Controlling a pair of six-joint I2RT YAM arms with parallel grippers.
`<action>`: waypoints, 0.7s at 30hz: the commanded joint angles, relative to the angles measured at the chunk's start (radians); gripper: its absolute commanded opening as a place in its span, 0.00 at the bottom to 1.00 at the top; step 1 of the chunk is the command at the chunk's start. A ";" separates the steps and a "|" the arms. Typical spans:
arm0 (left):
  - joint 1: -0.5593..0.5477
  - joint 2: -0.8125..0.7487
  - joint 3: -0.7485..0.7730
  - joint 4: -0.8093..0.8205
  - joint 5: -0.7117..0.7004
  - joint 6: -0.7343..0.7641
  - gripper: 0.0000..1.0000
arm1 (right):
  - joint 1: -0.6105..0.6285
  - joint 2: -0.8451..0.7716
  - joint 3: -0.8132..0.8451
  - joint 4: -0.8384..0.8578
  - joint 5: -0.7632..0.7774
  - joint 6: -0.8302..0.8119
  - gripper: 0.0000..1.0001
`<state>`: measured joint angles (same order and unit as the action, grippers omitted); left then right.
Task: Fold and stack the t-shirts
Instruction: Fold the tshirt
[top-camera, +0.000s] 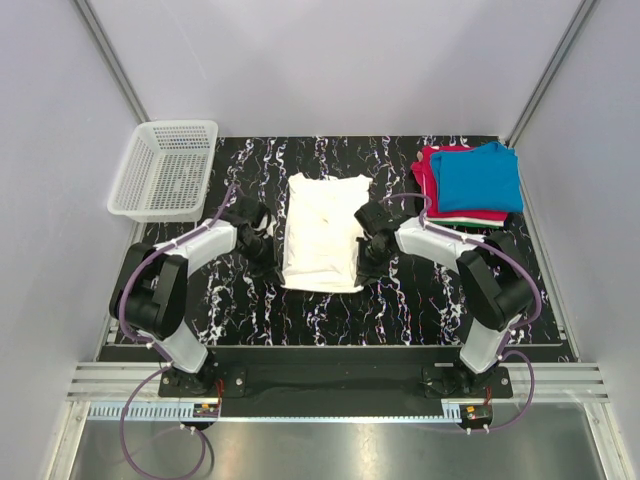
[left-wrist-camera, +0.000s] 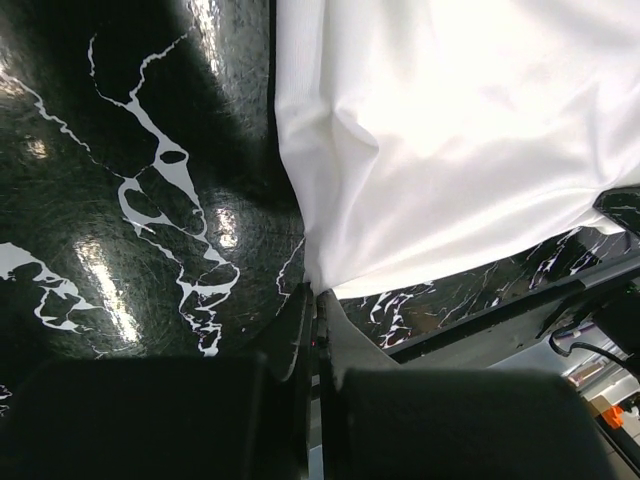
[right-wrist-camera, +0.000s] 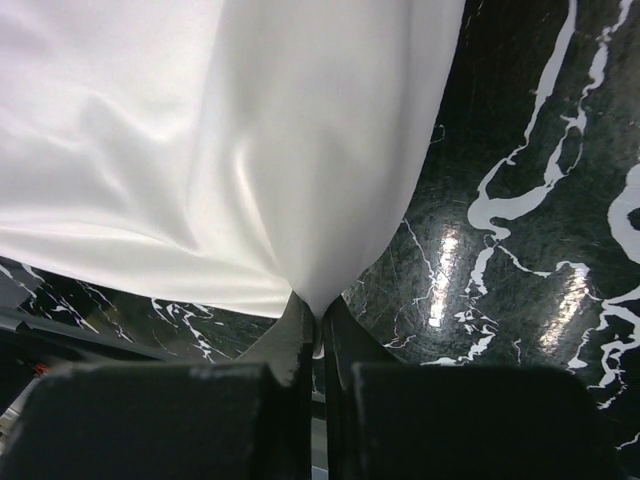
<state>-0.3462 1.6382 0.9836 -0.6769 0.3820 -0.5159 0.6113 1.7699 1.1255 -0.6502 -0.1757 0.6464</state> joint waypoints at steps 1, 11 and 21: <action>0.021 -0.018 0.073 -0.030 -0.034 0.028 0.00 | -0.036 -0.046 0.071 -0.075 0.056 -0.048 0.00; 0.023 -0.005 0.202 -0.070 -0.011 0.008 0.00 | -0.067 -0.059 0.154 -0.114 0.042 -0.088 0.00; 0.023 0.089 0.453 -0.134 -0.037 -0.004 0.00 | -0.113 -0.038 0.362 -0.199 0.051 -0.155 0.00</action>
<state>-0.3336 1.6810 1.3098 -0.7864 0.3759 -0.5171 0.5331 1.7584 1.3430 -0.7849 -0.1719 0.5522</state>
